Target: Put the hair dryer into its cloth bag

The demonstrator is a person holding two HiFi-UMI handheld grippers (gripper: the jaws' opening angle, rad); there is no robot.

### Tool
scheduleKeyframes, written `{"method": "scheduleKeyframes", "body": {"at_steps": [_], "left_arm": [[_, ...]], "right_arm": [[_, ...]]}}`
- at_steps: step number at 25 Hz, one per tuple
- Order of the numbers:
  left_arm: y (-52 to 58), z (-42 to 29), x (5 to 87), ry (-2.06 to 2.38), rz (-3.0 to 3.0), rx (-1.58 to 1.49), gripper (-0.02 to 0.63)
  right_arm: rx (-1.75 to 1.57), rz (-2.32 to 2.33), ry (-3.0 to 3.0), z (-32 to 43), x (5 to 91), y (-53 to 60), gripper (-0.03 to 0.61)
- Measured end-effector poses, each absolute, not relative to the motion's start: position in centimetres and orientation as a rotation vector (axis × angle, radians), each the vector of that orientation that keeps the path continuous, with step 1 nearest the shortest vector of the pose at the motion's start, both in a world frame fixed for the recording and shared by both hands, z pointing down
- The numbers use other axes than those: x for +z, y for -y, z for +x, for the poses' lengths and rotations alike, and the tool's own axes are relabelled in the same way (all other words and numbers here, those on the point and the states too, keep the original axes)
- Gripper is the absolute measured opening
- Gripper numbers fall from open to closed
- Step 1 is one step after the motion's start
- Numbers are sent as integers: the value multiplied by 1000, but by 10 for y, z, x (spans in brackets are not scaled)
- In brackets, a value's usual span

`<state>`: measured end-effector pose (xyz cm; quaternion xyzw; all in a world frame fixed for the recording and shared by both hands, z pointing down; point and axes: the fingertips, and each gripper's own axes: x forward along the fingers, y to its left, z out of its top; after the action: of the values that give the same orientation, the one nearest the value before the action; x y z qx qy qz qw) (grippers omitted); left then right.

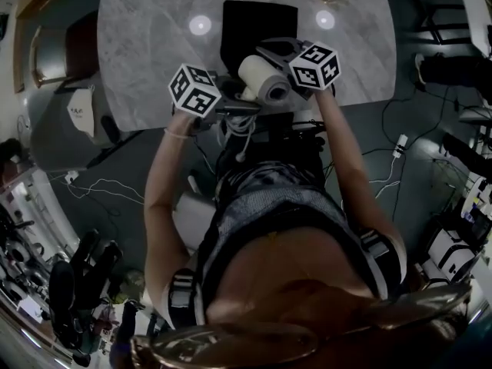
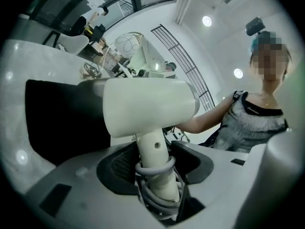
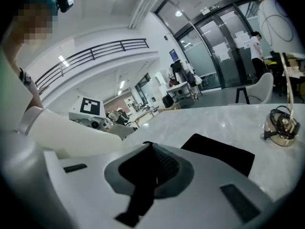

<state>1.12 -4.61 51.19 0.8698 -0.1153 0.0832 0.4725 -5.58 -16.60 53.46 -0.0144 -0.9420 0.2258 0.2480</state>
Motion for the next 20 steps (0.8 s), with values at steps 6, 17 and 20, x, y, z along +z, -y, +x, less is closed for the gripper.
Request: {"method": "scheduleKeyframes", "body": {"at_steps": [6,17,20], "left_arm": [[47,24,524,122,2065,121,213],[51,-7,581,320,1903,205,212],[51,-16,595,403,1849,249,212]], "right_arm": [[662,-120,2602,-48,525,165,69],[589,-188,2562,-32,526,153,69],[580,-198,2554,-33,525,150,69]]}}
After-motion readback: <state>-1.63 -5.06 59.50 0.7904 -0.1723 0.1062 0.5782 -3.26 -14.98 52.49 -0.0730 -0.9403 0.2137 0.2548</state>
